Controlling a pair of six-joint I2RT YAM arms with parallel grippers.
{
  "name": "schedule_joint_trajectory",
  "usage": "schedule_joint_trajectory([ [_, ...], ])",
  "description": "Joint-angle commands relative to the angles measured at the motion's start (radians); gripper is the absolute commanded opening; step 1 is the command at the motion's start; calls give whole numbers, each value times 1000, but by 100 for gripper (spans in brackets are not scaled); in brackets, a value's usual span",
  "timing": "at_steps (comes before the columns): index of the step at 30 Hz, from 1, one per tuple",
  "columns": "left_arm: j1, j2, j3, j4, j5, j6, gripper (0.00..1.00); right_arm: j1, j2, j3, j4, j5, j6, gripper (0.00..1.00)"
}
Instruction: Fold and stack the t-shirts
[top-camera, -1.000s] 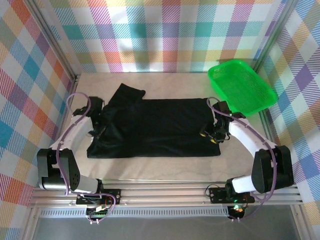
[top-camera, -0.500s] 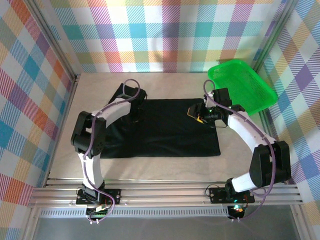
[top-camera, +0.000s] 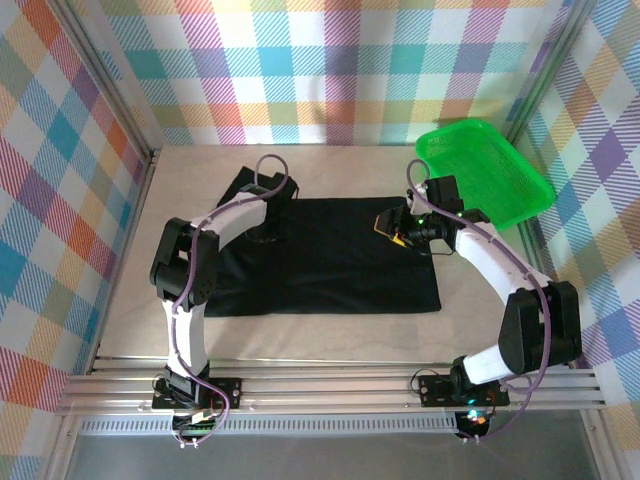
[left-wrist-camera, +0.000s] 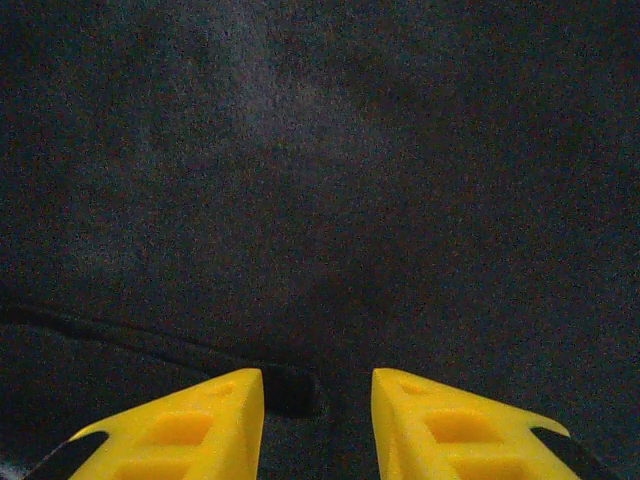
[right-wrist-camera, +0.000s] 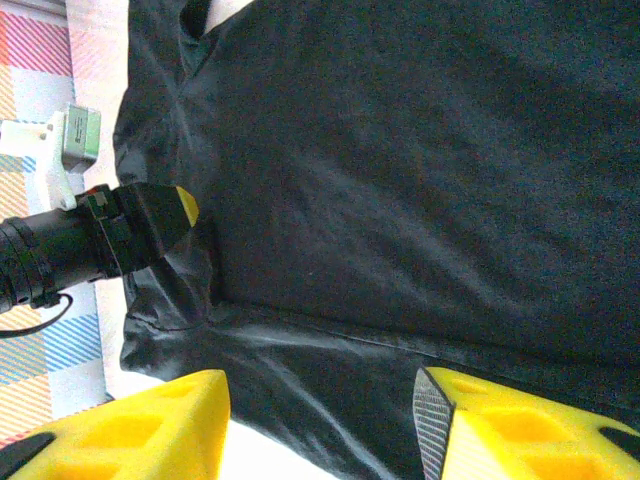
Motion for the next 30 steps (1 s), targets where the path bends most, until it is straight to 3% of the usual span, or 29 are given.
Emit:
schedule_joint_trajectory([
  [1,-24,-3,-28,-38,-39,22,35,6,28,12,24,-19,18,52],
  [8,-42,6,-54,-38,-71,42,33,6,41,21,32,-21,28,51],
  [17,-56,-15,-48,-17,-93,53,0,6,24,8,19,-14,28,49],
  [30,-136,-82,-76,-4,-98,48,0,7,19,-2,19,-17,29,49],
])
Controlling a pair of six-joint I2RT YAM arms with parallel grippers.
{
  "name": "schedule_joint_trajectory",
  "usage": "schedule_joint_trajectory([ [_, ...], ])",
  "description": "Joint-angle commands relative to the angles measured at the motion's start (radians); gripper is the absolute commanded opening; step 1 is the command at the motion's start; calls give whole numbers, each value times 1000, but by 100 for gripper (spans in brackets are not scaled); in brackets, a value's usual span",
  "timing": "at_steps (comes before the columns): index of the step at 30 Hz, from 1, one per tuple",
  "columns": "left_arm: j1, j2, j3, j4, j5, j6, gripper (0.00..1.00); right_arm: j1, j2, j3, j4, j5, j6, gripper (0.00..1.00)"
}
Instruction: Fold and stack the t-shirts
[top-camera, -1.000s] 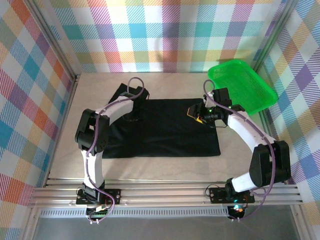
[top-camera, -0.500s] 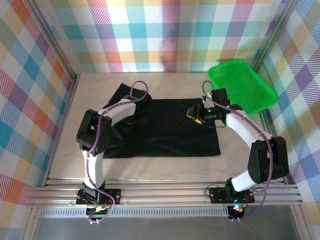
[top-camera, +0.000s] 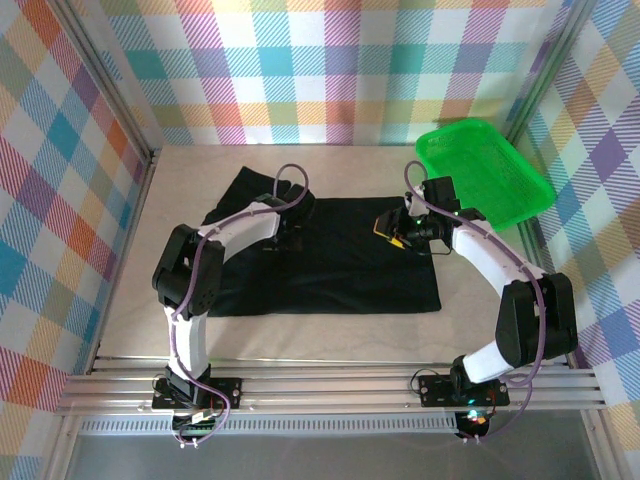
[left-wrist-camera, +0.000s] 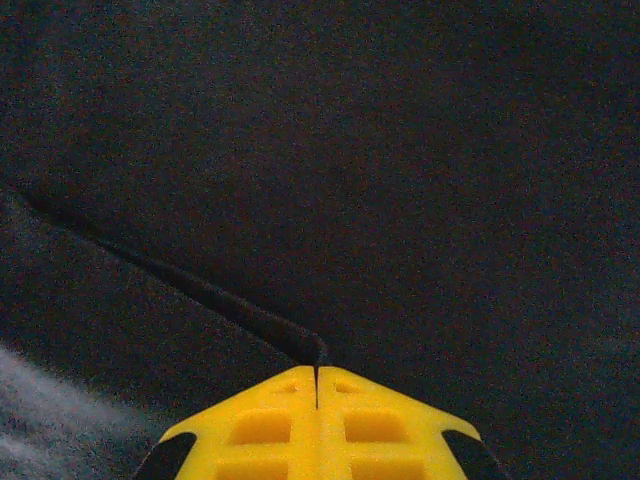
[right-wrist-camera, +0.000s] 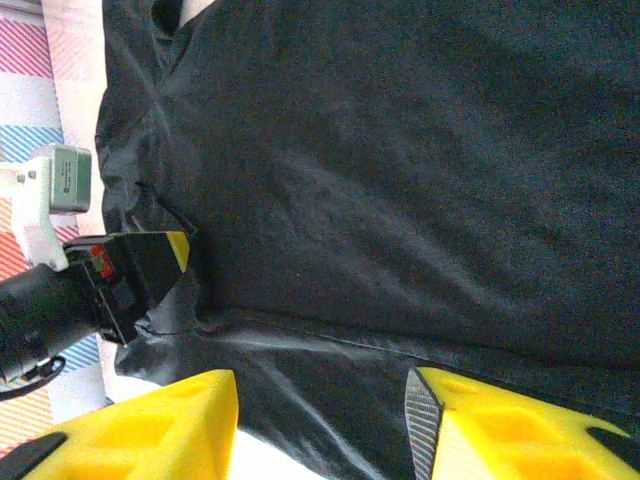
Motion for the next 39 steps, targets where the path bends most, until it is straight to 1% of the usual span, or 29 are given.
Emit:
schedule_joint_trajectory([
  [1,-15,-28,-23,-4,-26,4,0,6,-19,-2,12,-19,10,49],
  [6,-17,-20,-9,-3,-54,10,0,6,-16,-5,-1,-24,5,48],
  [10,-17,4,22,-8,-52,13,0,6,-17,-14,-9,-22,9,48],
  [11,-17,9,27,-8,-51,13,3,6,-16,-14,-13,-21,9,48],
  [12,-17,11,32,-13,-56,7,14,6,-16,-14,-20,-18,9,48],
  [13,-17,6,38,-18,-64,-2,30,6,-14,-13,-30,-14,7,48],
  [14,-16,-6,36,-19,-74,-10,39,6,-14,-12,-38,-8,5,48],
  [15,-17,-30,29,-17,-82,-25,45,7,-15,-12,-50,3,6,48],
  [16,-17,-63,22,-18,-85,-41,48,5,-18,-15,-65,15,3,48],
  [19,-7,-171,-13,-56,-80,-115,48,7,-46,-47,-103,76,11,46],
  [21,24,-259,-99,-52,-35,-187,45,6,-63,-84,-129,126,21,44],
  [22,48,-299,-152,-47,-1,-228,41,6,-66,-108,-132,137,25,43],
  [24,121,-365,-269,-27,79,-293,31,9,-62,-156,-126,145,31,39],
  [26,191,-412,-383,21,153,-335,23,20,-46,-187,-131,173,30,37],
  [27,231,-426,-435,42,189,-350,20,27,-34,-197,-134,187,26,36],
  [29,296,-433,-498,61,234,-373,19,40,-6,-211,-139,209,21,34],
  [33,370,-418,-562,73,225,-387,19,72,77,-215,-153,249,12,33],
  [37,423,-368,-583,1,155,-421,19,124,159,-203,-189,286,16,32],
  [39,454,-374,-616,-6,143,-442,20,155,179,-204,-204,294,28,32],
])
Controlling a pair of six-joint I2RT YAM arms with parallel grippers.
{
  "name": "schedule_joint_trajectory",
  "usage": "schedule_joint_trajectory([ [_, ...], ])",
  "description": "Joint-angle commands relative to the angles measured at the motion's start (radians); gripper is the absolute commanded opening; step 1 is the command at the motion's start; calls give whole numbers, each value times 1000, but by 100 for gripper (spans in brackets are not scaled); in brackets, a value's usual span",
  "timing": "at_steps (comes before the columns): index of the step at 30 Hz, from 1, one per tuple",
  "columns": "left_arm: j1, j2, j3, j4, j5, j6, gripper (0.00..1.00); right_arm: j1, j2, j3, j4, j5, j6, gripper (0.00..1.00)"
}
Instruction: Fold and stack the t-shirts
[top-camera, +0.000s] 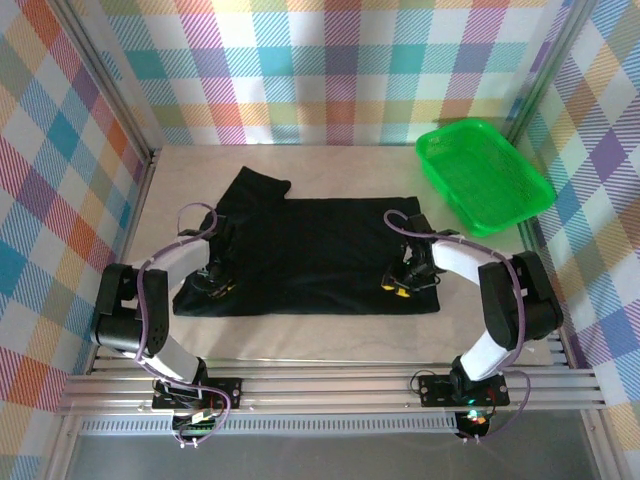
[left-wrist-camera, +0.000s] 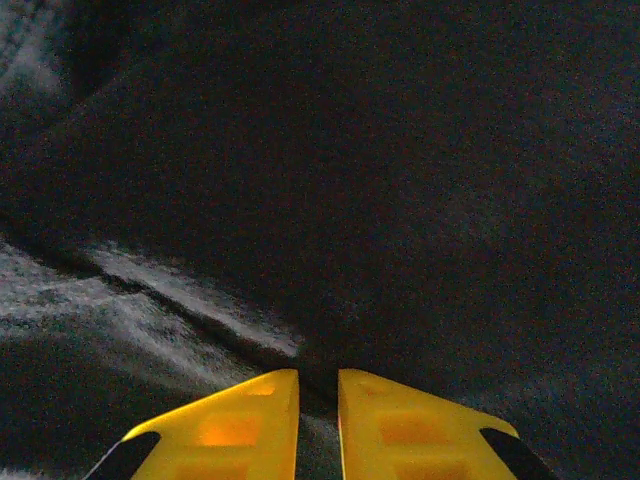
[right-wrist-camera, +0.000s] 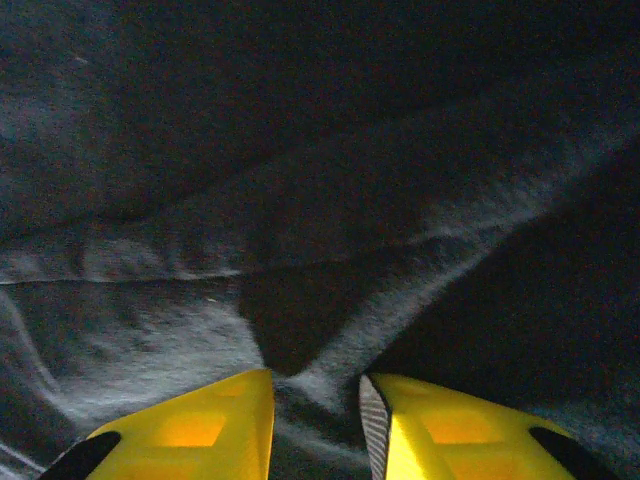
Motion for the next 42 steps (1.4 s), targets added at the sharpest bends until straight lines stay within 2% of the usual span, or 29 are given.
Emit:
schedule_joint_trajectory([
  [1,58,-3,-57,-66,-46,-64,20,61,58,-17,-66,45,14,32],
  [7,138,-62,-100,-108,-89,-48,20,149,58,-17,-114,13,59,33],
  [11,171,-68,-80,-112,-85,-13,21,162,34,-13,-121,-34,97,34],
  [14,174,-65,8,-155,-109,-4,25,162,0,39,-155,-25,103,37],
  [16,173,-71,99,-165,-108,-5,32,159,-34,106,-173,33,84,40],
  [19,157,-29,264,-145,-107,-3,35,135,-59,198,-130,104,38,43],
  [25,151,238,617,-21,-12,31,42,9,34,347,58,106,-33,44],
  [32,156,592,1048,65,-21,157,42,-95,255,616,56,31,-110,45],
  [38,171,903,1426,33,-24,240,42,-116,344,739,20,-17,-134,46],
  [42,169,1044,1589,54,-6,269,44,-116,351,748,3,-19,-138,46],
])
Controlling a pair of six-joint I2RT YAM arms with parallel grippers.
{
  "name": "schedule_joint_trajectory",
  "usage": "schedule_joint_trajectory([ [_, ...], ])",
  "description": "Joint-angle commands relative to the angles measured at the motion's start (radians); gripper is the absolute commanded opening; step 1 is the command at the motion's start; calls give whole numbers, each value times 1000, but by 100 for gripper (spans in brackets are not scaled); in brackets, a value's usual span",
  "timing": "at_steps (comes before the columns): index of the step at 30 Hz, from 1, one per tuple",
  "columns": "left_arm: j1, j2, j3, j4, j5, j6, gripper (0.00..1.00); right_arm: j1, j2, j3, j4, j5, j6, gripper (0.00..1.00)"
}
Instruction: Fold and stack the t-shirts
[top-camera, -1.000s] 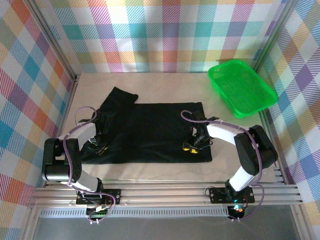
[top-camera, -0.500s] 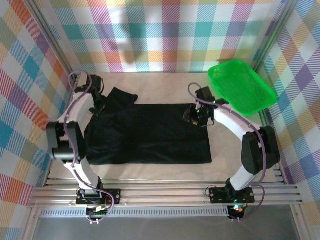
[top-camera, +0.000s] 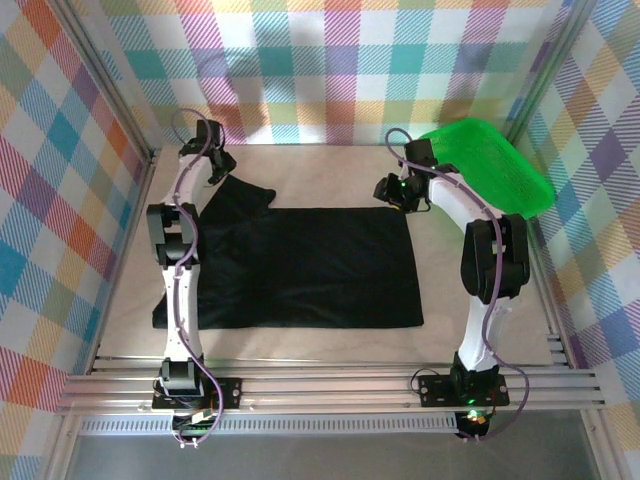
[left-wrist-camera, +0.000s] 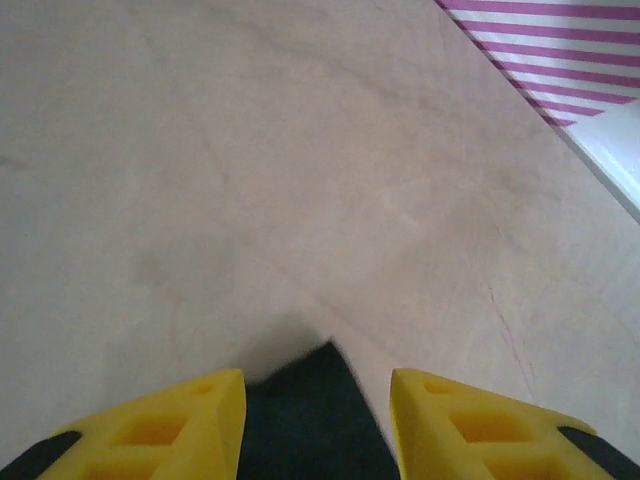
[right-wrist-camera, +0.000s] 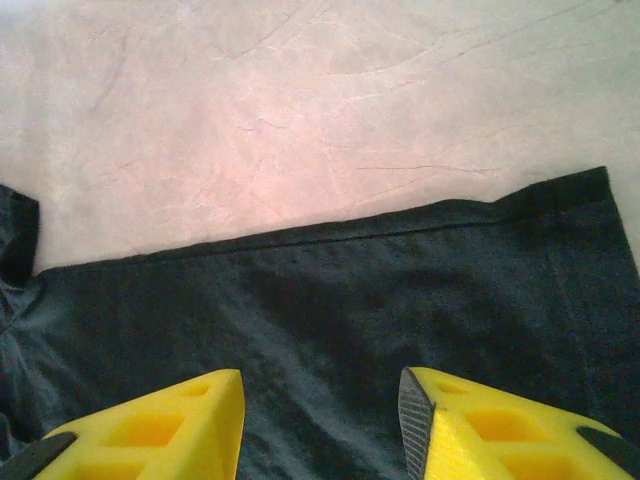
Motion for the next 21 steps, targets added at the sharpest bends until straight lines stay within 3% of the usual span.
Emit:
schedule_joint_trajectory([
  [1,8,80,114,10,6,62,45,3,0,23,-30,-31,-30,46],
  [6,-2,135,145,78,-5,117,46,3,-24,-18,-15,-43,-10,46],
  [13,-28,163,169,-28,-14,162,43,2,-23,-28,-8,-24,-2,46],
  [21,-41,178,167,-118,-32,160,30,10,-13,-24,-11,200,41,47],
])
